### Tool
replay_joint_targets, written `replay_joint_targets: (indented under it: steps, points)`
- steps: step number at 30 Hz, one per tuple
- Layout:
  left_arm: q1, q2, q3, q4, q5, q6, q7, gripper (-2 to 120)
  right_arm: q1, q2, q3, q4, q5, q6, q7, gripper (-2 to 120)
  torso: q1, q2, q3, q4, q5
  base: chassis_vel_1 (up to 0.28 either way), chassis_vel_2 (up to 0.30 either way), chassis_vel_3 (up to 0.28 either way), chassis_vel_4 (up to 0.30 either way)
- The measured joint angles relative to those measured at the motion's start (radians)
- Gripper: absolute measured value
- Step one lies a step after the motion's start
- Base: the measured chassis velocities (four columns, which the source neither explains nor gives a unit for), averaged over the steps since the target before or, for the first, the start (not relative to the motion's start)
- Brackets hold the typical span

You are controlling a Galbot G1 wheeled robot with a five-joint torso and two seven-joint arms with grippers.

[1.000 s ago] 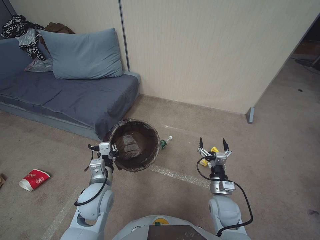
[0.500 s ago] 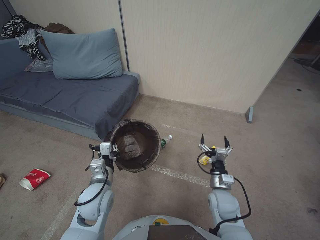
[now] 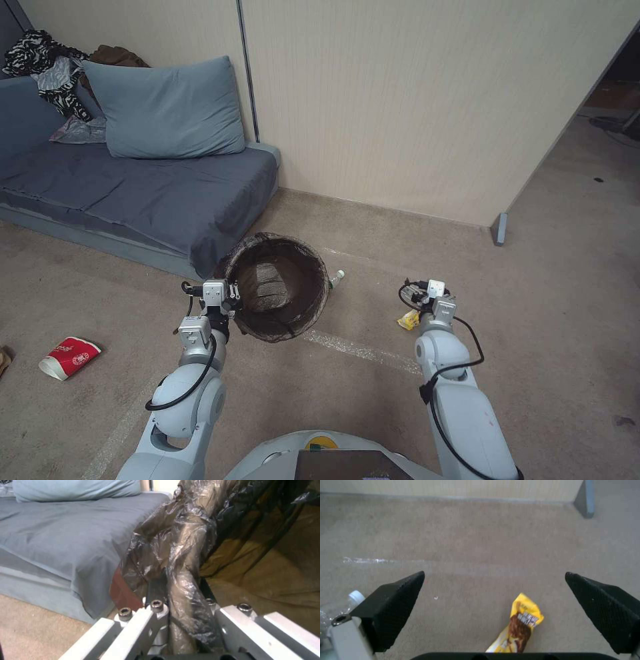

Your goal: Pick up the trash bin, then pick up the garbage from the floor and place it into the trash bin.

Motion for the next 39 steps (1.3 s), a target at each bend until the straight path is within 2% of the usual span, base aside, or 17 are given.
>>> replay_joint_targets:
  steps: [5,10,20,34,39]
  points:
    - [0.000,-0.002,0.005,0.004,0.004,0.003,-0.006,3,0.060,0.004,-0.008,-0.116,0.052,-0.051,0.012,100,0.000,0.000,0.000,0.0000,-0.0001,0.000,0.000,0.000,0.000]
    - [0.001,-0.009,0.012,0.006,0.011,0.004,-0.007,3,0.098,0.013,-0.007,-0.206,0.043,-0.052,0.018,100,0.000,0.000,0.000,-0.0001,0.0000,0.000,0.000,0.000,0.000]
    - [0.005,-0.009,0.009,0.010,0.007,0.008,-0.015,3,0.133,0.025,0.015,-0.364,0.000,0.027,0.015,100,0.000,0.000,0.000,-0.0001,-0.0002,0.000,0.000,0.000,0.000]
    - [0.006,-0.009,0.010,0.007,0.002,0.014,-0.020,3,0.165,0.028,0.027,-0.473,-0.015,0.069,0.009,100,0.000,0.000,0.000,0.0000,-0.0002,0.000,0.000,0.000,0.000]
    - [0.006,-0.010,0.009,0.009,0.000,0.016,-0.021,3,0.176,0.029,0.035,-0.537,-0.023,0.095,-0.007,82,0.000,0.000,0.000,0.0000,-0.0001,0.000,0.000,0.000,0.000]
